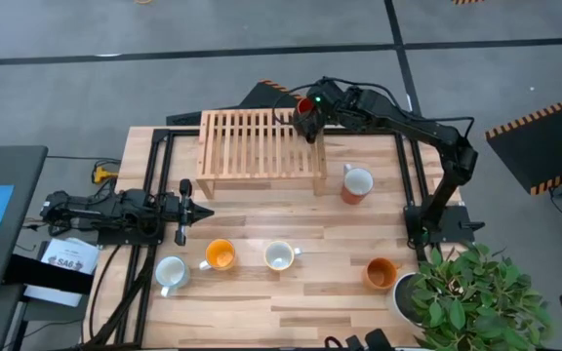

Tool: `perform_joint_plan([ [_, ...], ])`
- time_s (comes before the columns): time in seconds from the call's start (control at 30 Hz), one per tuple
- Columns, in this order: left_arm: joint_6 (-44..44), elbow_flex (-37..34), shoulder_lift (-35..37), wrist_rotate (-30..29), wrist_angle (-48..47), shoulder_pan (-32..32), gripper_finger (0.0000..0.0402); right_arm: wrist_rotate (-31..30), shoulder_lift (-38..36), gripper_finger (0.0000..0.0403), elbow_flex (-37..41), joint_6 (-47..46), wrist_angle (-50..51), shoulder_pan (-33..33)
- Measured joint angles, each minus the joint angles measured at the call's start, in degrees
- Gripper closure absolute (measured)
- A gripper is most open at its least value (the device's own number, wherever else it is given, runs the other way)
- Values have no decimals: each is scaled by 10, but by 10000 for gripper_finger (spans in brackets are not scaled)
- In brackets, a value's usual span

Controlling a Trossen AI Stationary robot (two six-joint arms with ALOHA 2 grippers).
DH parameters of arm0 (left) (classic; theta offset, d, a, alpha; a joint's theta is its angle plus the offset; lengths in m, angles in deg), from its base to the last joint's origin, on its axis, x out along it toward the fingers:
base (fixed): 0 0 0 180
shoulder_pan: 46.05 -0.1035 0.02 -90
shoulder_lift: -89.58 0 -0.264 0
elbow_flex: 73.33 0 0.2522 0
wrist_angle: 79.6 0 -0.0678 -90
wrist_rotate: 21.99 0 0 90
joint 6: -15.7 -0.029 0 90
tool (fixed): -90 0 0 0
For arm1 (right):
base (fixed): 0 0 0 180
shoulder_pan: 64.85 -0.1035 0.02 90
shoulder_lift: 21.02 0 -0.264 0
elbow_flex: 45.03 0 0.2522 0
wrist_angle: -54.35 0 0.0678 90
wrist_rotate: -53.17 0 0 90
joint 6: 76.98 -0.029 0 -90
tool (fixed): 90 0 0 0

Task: Place coffee mugs
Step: Put the black mug on the shelf, then put the orange mug on the shelf

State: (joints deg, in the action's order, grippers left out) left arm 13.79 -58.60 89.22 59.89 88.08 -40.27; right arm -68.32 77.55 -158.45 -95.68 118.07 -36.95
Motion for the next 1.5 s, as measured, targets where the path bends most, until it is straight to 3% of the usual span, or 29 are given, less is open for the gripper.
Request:
perform_joint_plan([
  [0.4,0,0,0,0,0,0,401,-1,0,287,0,17,-27,0],
  [0.8,0,0,0,0,0,0,401,-5,0,208,-1,27,-38,0],
  [1.1,0,0,0,0,0,0,401,-7,0,194,-42,53,-34,-2],
  [1.5,0,0,0,0,0,0,401,-25,-58,194,-59,62,83,-56],
])
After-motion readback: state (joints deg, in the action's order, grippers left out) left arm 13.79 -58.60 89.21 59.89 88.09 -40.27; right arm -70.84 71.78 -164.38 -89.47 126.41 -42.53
